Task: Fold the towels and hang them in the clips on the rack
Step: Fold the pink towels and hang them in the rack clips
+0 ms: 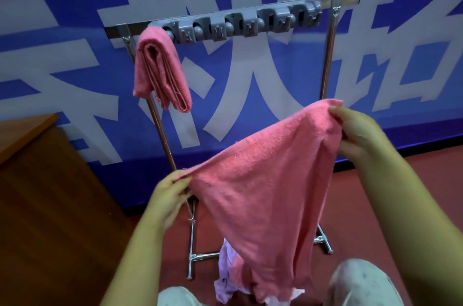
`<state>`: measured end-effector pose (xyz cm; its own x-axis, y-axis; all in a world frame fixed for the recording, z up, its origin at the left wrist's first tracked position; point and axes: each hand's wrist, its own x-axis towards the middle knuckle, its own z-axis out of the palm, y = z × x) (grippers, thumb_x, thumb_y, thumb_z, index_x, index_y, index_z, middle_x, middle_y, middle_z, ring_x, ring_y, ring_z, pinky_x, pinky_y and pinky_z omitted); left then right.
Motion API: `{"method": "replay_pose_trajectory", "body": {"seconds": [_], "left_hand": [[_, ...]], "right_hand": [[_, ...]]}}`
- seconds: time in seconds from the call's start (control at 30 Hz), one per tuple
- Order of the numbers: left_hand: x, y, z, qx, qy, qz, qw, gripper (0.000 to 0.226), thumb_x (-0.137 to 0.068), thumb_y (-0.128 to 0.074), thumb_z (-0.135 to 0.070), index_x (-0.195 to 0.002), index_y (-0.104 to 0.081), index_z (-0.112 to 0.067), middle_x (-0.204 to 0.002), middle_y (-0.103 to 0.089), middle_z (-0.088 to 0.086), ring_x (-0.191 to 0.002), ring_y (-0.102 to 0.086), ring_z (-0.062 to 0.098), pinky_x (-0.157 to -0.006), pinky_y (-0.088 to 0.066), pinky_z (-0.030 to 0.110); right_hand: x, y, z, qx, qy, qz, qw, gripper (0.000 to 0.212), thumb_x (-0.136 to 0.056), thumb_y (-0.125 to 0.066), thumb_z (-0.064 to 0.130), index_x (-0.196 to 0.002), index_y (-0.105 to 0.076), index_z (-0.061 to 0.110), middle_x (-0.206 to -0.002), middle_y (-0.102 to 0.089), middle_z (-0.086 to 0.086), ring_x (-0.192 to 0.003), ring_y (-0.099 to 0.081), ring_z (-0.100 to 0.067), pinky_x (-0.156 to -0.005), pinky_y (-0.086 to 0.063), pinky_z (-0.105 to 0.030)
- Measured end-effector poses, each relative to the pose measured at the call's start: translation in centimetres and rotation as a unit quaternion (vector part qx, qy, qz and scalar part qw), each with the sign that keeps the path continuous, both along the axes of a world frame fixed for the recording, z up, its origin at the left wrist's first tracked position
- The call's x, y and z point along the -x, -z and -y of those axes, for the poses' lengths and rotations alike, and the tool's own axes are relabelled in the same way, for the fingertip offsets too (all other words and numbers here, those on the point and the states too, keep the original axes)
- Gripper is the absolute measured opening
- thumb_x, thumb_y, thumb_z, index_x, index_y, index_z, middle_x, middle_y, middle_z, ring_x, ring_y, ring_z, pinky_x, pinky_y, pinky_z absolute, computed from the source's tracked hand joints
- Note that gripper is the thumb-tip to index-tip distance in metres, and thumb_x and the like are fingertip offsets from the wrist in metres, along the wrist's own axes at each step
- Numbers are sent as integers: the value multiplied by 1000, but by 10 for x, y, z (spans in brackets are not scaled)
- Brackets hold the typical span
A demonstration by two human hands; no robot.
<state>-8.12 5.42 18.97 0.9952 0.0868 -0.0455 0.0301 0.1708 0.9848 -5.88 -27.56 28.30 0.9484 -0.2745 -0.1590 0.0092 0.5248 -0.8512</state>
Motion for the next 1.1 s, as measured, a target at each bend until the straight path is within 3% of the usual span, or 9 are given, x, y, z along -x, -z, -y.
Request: {"method": "replay_pose_trajectory", "body": {"seconds": [0.13,0.27,0.4,0.53,0.67,0.83,0.9,1.03,1.1], "left_hand": [[0,-47,-6,85,26,43,995,15,-68,-66,-21,-77,-77,-16,-73,-72,-4,-65,-66,4,-65,-56,19],[0,-83,-8,105,-5,119,987,25,-83,-53,-25,-74,-76,-20,-74,-71,-6,-69,-65,3,-66,-56,19],[3,-109,-2,116,-7,175,978,21,-77,-60,-35,-73,-75,-21,-77,-71,-8,-73,-66,3,-72,-55,20],[-8,-107,-2,92,-64,134,985,24,-89,-57,-24,-75,-75,-17,-76,-71,-5,-73,-66,4,-71,-56,20],[-29,-86,-10,89,-145,27,985,10,-87,-61,-8,-77,-62,-11,-62,-67,0,-64,-59,13,-52,-52,17],[-29,-86,20,91,-191,-4,977,12,-90,-54,-4,-79,-57,-9,-76,-58,7,-62,-57,12,-52,-49,21],[-12,-97,41,70,-158,24,985,15,-91,-54,-4,-78,-56,-11,-71,-58,5,-54,-60,9,-48,-50,19],[23,-115,83,-23,-60,84,994,11,-89,-58,-5,-79,-55,-7,-73,-57,9,-67,-58,18,-56,-56,27],[35,-120,98,-50,-38,105,992,9,-87,-61,-5,-80,-56,-6,-70,-58,7,-67,-59,18,-62,-58,32]], "right_hand": [[0,8,25,13,-105,14,994,18,-97,-44,13,-92,-59,6,-65,-70,-4,-59,-67,-9,-58,-58,-24],[6,4,37,-36,-147,73,986,31,-94,-46,24,-85,-72,8,-79,-72,-6,-73,-69,-12,-70,-58,-27],[13,-4,39,-71,-163,111,978,29,-87,-51,25,-79,-76,12,-77,-72,-3,-75,-68,-10,-73,-58,-26],[7,0,38,-56,-99,93,989,22,-96,-46,19,-88,-63,8,-66,-67,0,-63,-63,-8,-63,-55,-21],[-1,8,24,-84,-88,26,992,19,-96,-46,16,-92,-61,5,-65,-68,-3,-59,-66,-11,-57,-56,-21],[-1,7,-26,-138,-57,-24,989,26,-100,-38,12,-84,-57,2,-55,-68,-7,-48,-67,-14,-46,-54,-23],[4,5,-48,-95,-26,6,995,20,-96,-48,9,-85,-61,0,-64,-68,-10,-57,-66,-16,-52,-55,-24],[30,-5,-84,162,14,113,980,17,-89,-62,17,-74,-70,12,-73,-68,-7,-69,-60,-15,-66,-50,-28],[47,-13,-97,179,1,164,970,13,-87,-65,14,-75,-70,15,-69,-71,0,-66,-63,-9,-63,-52,-23]]}}
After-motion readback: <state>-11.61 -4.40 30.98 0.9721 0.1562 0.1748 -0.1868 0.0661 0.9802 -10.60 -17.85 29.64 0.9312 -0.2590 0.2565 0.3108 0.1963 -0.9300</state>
